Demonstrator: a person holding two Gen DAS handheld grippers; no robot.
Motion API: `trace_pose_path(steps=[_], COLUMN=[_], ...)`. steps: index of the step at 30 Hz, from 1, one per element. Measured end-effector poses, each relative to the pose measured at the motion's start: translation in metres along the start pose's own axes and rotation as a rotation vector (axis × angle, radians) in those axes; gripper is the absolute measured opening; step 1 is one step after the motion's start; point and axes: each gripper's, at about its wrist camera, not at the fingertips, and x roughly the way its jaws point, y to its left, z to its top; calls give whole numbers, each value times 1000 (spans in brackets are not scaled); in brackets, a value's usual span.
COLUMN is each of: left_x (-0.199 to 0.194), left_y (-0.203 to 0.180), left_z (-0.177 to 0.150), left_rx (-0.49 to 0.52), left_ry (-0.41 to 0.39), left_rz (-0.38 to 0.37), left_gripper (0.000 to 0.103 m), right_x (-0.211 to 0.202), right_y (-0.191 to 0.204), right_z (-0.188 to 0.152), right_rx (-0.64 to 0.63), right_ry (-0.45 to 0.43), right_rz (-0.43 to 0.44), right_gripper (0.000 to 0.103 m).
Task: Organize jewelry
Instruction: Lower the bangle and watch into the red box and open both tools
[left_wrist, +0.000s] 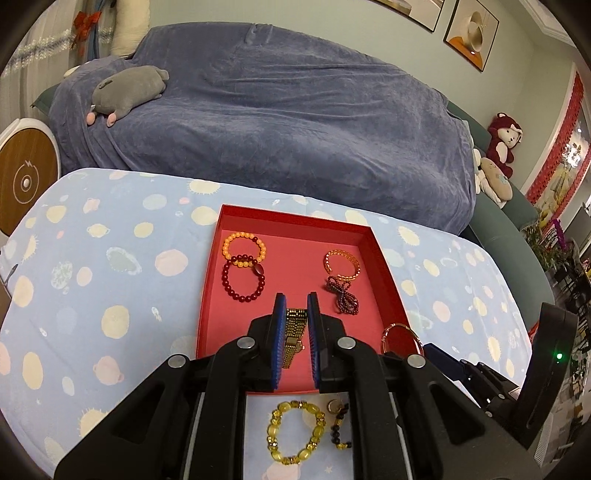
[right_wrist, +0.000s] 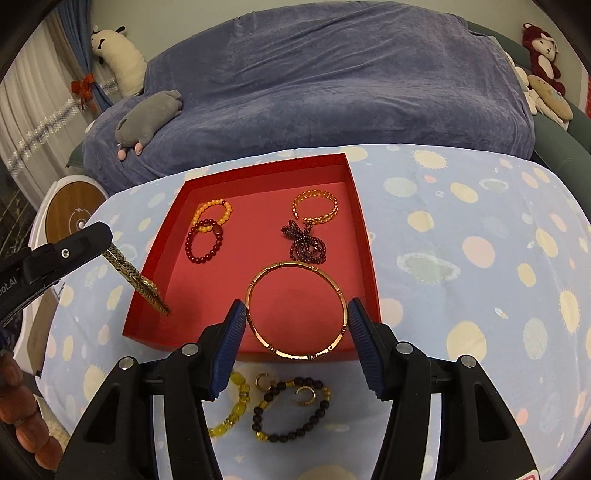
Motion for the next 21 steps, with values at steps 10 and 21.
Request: trace_pose_path(steps=[10,21], left_x=[53,51], left_y=[13,17], left_z=[1,-3], left_rx=[-28,-9], left_ry=[70,44], left_rz=[27,65], left_gripper=[12,36], right_x=[47,43], right_y=[2,3], right_z=[12,10], right_rx=[-11,-32], right_ry=[57,47], right_rz=[-16,-16], right_gripper=[55,56])
